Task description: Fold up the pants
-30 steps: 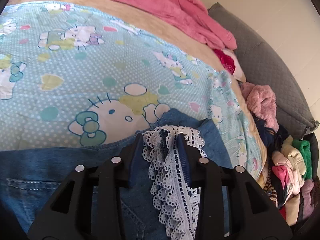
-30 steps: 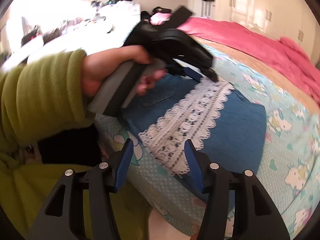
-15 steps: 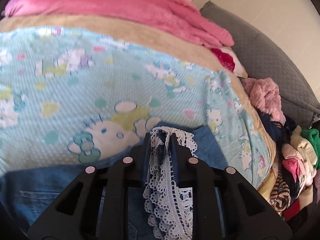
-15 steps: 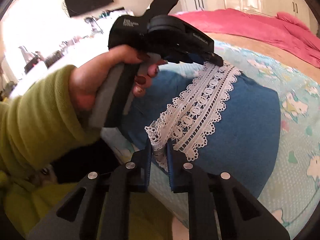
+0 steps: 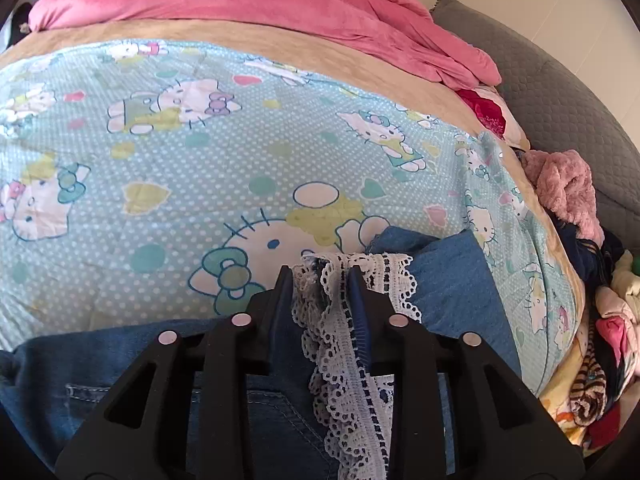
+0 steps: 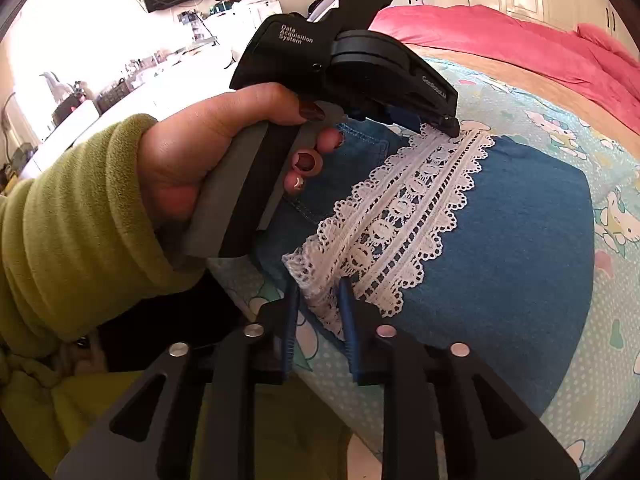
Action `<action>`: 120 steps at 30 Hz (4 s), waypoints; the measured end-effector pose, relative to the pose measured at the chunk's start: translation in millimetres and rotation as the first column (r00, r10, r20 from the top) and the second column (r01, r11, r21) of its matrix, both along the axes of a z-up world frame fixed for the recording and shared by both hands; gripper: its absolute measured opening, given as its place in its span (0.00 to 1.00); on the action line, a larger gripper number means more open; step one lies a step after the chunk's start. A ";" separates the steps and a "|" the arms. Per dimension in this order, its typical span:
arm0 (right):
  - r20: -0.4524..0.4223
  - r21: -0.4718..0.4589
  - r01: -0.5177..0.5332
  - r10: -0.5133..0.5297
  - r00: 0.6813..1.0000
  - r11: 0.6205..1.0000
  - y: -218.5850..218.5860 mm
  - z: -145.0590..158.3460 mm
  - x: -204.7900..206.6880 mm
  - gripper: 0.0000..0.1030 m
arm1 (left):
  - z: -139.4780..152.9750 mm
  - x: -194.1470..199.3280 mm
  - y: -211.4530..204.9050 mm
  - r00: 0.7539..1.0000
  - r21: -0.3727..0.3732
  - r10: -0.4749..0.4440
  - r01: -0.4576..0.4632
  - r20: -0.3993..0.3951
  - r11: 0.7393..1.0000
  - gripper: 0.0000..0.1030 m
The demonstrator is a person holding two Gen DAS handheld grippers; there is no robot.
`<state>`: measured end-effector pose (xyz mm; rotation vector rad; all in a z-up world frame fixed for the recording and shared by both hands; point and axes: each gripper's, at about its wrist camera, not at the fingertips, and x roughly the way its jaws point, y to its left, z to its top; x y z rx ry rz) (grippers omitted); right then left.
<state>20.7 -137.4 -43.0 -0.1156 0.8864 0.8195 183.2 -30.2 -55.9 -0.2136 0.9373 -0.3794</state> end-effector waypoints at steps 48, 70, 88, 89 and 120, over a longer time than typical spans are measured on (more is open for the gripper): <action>-0.023 -0.083 0.295 -0.298 0.954 0.952 -92.6 -14.5 6.3 0.53 | 17.3 -146.0 -31.2 0.973 0.201 -0.218 0.201 0.071 0.959 0.35; 0.020 -0.022 0.340 -0.340 0.940 0.940 -107.2 9.7 -2.3 0.68 | 11.0 -152.8 -31.6 0.980 0.221 -0.194 0.179 0.047 0.959 0.41; 0.084 0.031 0.409 -0.410 0.908 0.912 -115.9 39.0 25.5 0.84 | 24.8 -158.1 -7.2 0.991 0.211 -0.116 0.099 0.069 0.972 0.56; 0.084 0.035 0.411 -0.412 0.907 0.911 -116.4 39.8 28.2 0.84 | 25.6 -158.7 -5.6 0.991 0.211 -0.111 0.094 0.070 0.973 0.57; 0.028 -0.172 0.271 -0.270 0.962 0.947 -40.1 -19.8 175.0 0.71 | -5.2 -146.8 -41.1 0.978 0.203 -0.209 0.201 0.020 0.958 0.50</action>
